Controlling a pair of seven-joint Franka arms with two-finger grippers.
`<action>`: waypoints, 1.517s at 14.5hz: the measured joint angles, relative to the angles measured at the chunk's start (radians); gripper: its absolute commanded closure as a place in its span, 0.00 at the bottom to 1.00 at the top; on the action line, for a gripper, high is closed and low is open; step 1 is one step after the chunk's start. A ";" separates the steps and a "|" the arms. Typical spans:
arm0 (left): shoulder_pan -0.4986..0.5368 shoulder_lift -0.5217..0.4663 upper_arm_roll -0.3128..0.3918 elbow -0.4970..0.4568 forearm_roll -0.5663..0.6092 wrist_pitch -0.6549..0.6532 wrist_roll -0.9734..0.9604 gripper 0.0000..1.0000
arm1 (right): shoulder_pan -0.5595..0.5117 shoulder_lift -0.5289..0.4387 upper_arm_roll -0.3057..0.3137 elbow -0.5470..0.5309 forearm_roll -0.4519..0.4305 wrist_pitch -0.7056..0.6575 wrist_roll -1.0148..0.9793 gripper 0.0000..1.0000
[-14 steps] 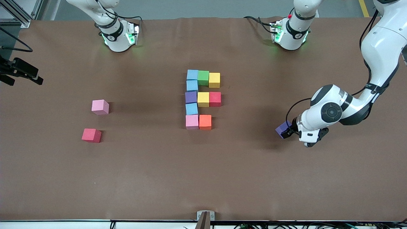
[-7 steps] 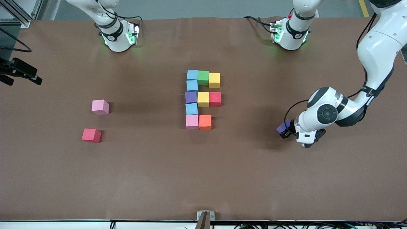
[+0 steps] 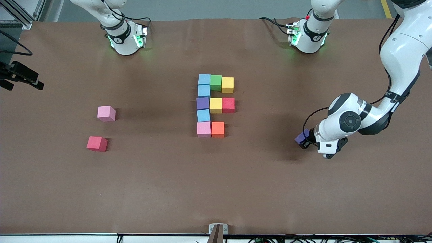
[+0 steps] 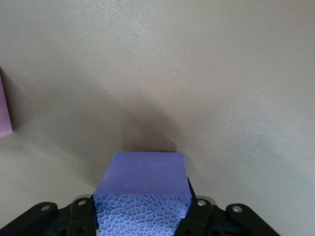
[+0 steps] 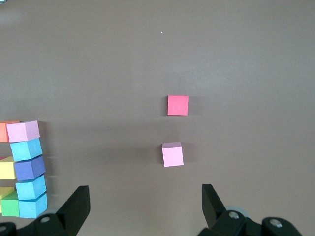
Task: Arrange 11 blocks into digit 3
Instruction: 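Grasp the purple block with the left gripper, then carry the purple block toward the orange block with the left gripper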
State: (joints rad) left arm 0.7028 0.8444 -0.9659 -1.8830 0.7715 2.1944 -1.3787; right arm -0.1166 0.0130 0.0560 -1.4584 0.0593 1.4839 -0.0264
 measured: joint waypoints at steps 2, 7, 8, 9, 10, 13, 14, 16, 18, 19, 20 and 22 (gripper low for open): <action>-0.002 0.000 -0.015 0.005 -0.028 0.000 -0.020 0.82 | 0.000 0.000 0.000 0.000 0.000 0.000 0.000 0.00; -0.068 -0.001 -0.043 0.031 -0.036 0.000 -0.158 0.86 | 0.000 0.000 0.000 0.000 0.000 0.000 0.000 0.00; -0.100 -0.001 -0.044 0.047 -0.037 -0.002 -0.196 0.86 | 0.000 0.000 0.000 0.000 -0.001 0.000 0.000 0.00; -0.134 -0.001 -0.043 0.067 -0.038 -0.009 -0.239 0.86 | 0.000 0.000 0.000 0.000 -0.001 0.000 0.000 0.00; -0.168 -0.001 -0.043 0.088 -0.041 -0.019 -0.281 0.86 | 0.000 0.000 -0.001 0.000 -0.001 0.000 0.000 0.00; -0.255 -0.001 -0.025 0.158 -0.114 -0.027 -0.349 0.86 | 0.000 0.000 -0.001 0.000 -0.001 0.000 0.000 0.00; -0.285 -0.001 -0.009 0.183 -0.149 -0.027 -0.351 0.86 | 0.000 0.000 -0.001 0.000 -0.001 0.000 0.000 0.00; -0.348 -0.001 0.029 0.232 -0.207 -0.027 -0.366 0.86 | 0.000 0.000 -0.001 0.000 -0.001 0.000 0.000 0.00; -0.411 0.000 0.065 0.278 -0.241 -0.027 -0.404 0.86 | 0.000 0.000 -0.001 0.000 -0.001 0.000 0.000 0.00; -0.441 -0.001 0.083 0.299 -0.259 -0.027 -0.424 0.86 | 0.000 0.000 -0.001 0.000 -0.001 0.000 0.000 0.00; -0.470 -0.001 0.104 0.317 -0.280 -0.028 -0.445 0.86 | 0.000 0.000 -0.001 0.000 -0.001 0.000 0.000 0.00; -0.531 -0.001 0.163 0.351 -0.316 -0.028 -0.497 0.84 | 0.000 0.000 -0.001 0.000 -0.001 0.000 0.000 0.00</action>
State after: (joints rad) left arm 0.1719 0.8437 -0.8024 -1.5325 0.4554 2.1665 -1.8752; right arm -0.1169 0.0130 0.0553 -1.4582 0.0585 1.4843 -0.0264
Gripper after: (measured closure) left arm 0.432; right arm 0.000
